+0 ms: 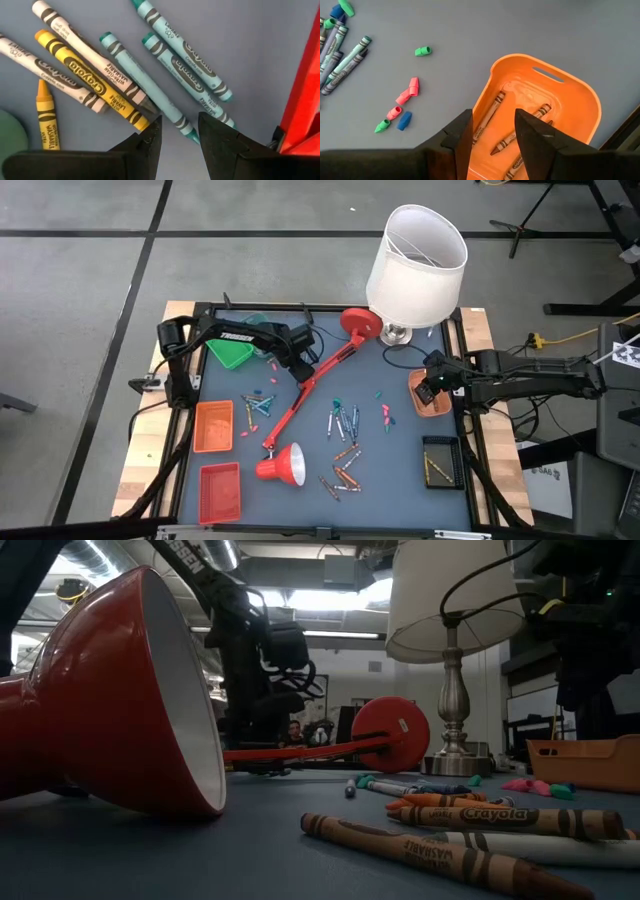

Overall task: Sort crayons
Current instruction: Put the green crayon into the green bin

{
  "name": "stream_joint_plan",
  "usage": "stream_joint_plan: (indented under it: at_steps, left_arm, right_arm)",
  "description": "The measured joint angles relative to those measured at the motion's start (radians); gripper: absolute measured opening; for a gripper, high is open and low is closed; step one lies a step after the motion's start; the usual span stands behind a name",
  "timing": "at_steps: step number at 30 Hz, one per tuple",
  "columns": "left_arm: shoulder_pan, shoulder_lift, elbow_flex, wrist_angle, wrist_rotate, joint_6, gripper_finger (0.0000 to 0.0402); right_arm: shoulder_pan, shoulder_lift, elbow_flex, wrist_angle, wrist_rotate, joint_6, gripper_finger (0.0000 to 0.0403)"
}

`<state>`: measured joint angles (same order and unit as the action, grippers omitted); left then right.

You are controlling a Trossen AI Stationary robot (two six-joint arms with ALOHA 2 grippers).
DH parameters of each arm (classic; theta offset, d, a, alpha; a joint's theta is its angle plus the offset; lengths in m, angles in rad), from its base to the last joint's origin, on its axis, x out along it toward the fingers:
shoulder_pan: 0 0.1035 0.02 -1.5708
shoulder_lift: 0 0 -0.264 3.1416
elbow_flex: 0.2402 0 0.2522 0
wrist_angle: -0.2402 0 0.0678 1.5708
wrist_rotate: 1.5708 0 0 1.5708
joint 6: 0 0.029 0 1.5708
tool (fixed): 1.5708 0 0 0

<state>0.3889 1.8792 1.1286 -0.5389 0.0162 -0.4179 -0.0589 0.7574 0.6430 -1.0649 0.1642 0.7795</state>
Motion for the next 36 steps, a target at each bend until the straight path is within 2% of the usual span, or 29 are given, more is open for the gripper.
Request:
stream_joint_plan:
  at_steps: [6,21,36]
  left_arm:
    - [0.0,0.009,0.002,0.0,-0.001,-0.001,0.0105]
    - [0.003,0.011,0.002,-0.001,0.006,-0.002,0.0027]
    - [0.003,0.002,0.0,0.006,0.003,-0.002,0.0016]
  right_arm:
    - [0.0,0.0,0.0,0.0,0.001,0.0,0.0143]
    - [0.0,0.0,0.0,0.0,0.002,0.0,0.0143]
    - [0.0,0.0,0.0,0.0,0.003,0.0,0.0143]
